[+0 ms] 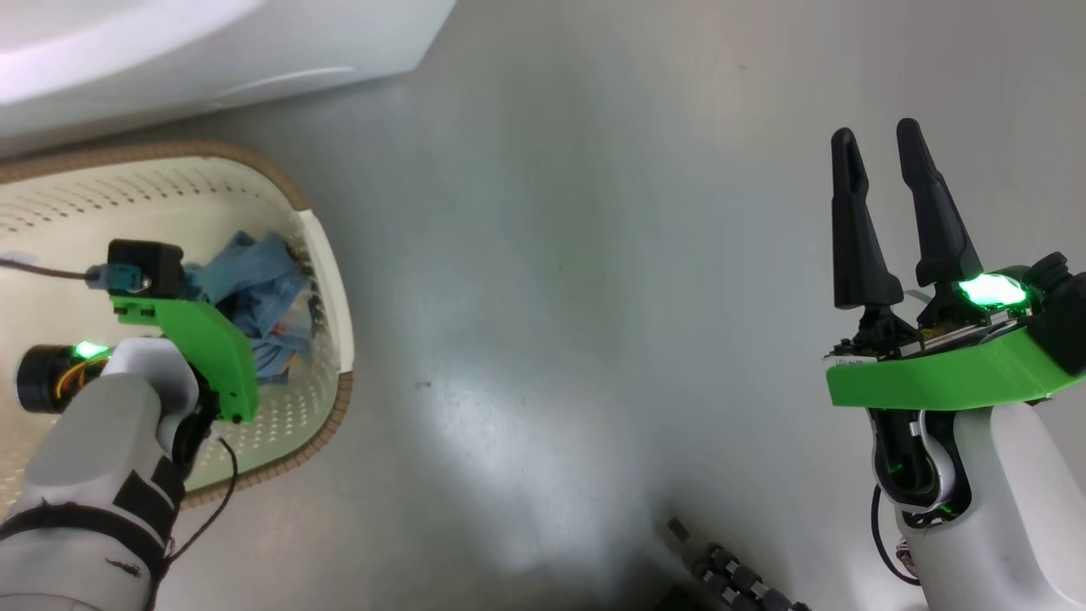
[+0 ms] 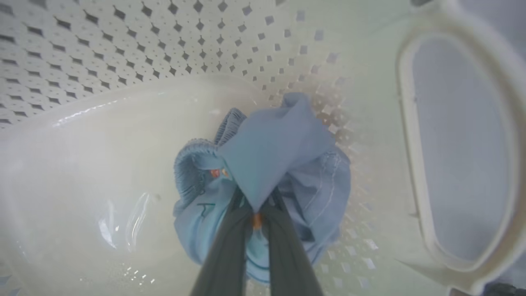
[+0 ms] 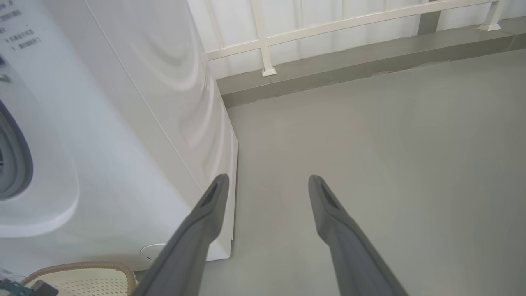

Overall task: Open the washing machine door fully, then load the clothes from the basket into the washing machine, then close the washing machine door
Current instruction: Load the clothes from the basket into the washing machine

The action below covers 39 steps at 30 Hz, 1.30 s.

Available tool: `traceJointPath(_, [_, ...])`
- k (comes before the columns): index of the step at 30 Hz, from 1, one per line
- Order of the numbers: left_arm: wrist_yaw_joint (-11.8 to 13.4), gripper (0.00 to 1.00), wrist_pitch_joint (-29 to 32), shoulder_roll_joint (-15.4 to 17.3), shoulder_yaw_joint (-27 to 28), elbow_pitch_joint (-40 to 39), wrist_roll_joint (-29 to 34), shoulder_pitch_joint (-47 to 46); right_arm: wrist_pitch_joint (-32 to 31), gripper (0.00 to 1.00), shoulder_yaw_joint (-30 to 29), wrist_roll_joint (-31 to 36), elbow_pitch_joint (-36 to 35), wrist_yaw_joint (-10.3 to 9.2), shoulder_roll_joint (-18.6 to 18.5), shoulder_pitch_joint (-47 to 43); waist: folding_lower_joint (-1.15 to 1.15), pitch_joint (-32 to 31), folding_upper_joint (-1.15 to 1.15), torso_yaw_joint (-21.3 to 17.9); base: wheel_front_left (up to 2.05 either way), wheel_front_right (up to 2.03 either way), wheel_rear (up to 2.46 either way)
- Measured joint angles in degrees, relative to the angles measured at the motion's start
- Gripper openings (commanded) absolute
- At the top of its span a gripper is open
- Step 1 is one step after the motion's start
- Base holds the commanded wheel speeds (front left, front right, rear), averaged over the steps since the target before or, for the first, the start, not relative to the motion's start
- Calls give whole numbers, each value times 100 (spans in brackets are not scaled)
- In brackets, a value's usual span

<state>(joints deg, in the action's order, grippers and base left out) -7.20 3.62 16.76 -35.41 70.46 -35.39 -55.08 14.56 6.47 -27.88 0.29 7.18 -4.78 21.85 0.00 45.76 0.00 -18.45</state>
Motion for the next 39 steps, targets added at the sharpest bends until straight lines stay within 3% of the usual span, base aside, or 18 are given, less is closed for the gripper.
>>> traceJointPath(15, [0, 0, -1477, -259, -104, -144, -808, 720, 0, 100, -147, 40, 123, 0, -237, -299, 0, -1015, 0, 372, 0, 0, 0])
traceJointPath(23, [0, 0, -1782, -216, -96, -479, -936, 1185, 0, 100, -210, 69, 254, 0, -321, -723, -1, -1733, 0, 571, 0, 0, 0])
traceJointPath(29, [98, 0, -1783, -26, 463, -1369, -536, 1525, -1, 100, -305, 77, 313, 0, -396, -1016, -1, -2264, 0, 715, 0, 0, 0])
traceJointPath(39, [387, 0, -1783, -29, 1403, -2618, 355, 2717, -1, 100, -330, 121, 403, 0, -487, -1533, -1, -3050, 0, 918, 0, 0, 0])
